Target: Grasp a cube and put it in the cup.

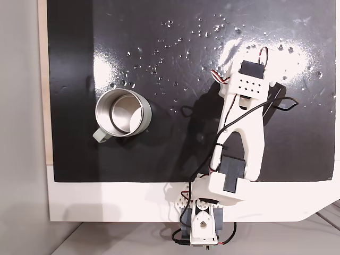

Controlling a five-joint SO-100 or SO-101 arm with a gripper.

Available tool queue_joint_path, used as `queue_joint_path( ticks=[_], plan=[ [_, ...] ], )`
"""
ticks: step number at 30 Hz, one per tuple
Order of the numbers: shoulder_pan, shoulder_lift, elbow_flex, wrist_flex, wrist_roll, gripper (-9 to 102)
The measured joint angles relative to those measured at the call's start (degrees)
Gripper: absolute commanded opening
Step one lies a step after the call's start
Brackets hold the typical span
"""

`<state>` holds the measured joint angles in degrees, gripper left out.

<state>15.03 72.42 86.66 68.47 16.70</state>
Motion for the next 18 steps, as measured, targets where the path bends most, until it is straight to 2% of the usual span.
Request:
queue_joint_path(
  ticks=[8, 18],
  plan=[
    [0.00, 2.46, 0.09, 1.49, 0.00, 8],
    [-4.92, 18.02, 0.09, 7.82, 0.35, 8]
  ],
)
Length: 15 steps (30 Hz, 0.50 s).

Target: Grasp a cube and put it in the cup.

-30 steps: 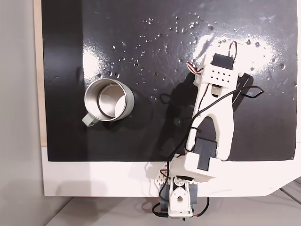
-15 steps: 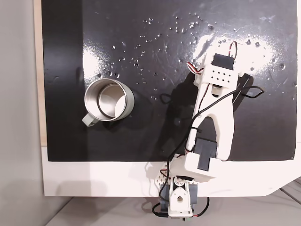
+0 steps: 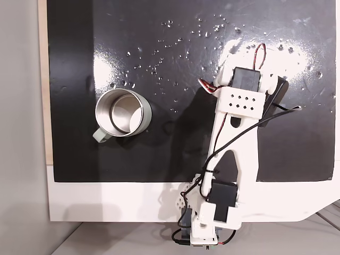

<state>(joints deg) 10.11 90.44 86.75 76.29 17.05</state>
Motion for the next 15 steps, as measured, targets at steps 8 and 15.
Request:
queue_joint_path(
  ticks=[8, 15],
  plan=[
    [-2.99, 11.87, 0.00, 5.89, 0.18, 7],
    [-3.87, 18.54, -2.72, 9.84, 0.18, 7]
  ],
)
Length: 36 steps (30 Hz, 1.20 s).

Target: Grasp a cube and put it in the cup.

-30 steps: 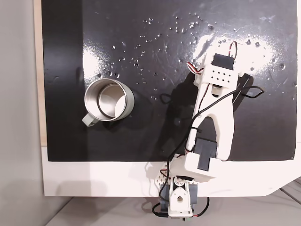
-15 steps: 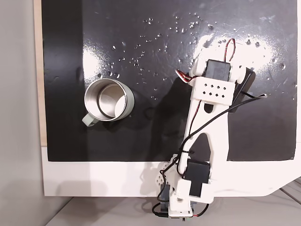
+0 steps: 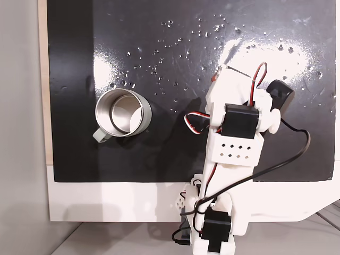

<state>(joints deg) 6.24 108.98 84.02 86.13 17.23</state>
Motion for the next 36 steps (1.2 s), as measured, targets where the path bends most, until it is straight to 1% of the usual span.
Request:
queue_joint_path(
  ticks=[4, 8, 12, 18, 25, 36],
  plan=[
    [-0.70, 1.67, -2.46, 1.23, 0.00, 7],
    [-3.52, 1.93, -5.54, 1.49, -0.18, 7],
    [-9.76, 1.93, -9.40, 1.76, -0.70, 7],
    [-21.53, 1.05, -14.68, 3.69, -1.05, 6],
    [-32.70, 1.05, -15.12, 3.69, -6.15, 6],
    [-39.73, -3.08, -10.20, 5.80, -10.90, 6]
  ],
)
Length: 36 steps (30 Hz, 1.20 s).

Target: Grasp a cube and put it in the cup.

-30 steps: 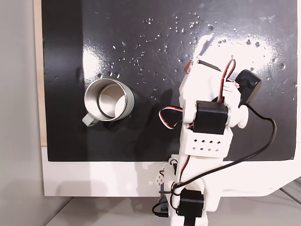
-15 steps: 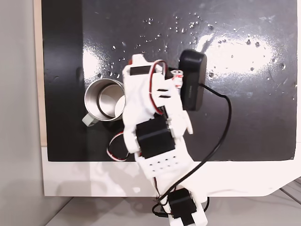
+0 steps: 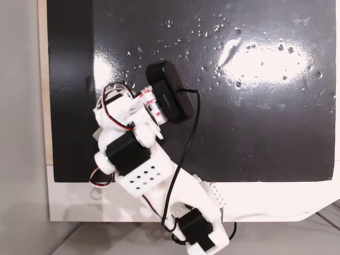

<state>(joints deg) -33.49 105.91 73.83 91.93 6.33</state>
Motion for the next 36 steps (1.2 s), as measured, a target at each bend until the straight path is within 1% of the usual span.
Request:
queue_joint_path(
  ticks=[10, 16, 19, 21, 24, 27, 36],
  plan=[
    [-3.69, -5.45, 0.00, 1.32, -2.37, 6],
    [-4.39, -5.98, 0.00, 2.02, -2.99, 7],
    [-4.48, -5.98, 0.00, 2.02, -3.16, 11],
    [-4.48, -5.98, 0.00, 2.02, -3.16, 18],
    [-4.48, -5.98, 0.00, 2.02, -3.16, 23],
    [-4.48, -5.98, 0.00, 2.02, -3.16, 25],
    [-5.01, -5.98, 0.00, 2.02, -3.16, 25]
  ],
)
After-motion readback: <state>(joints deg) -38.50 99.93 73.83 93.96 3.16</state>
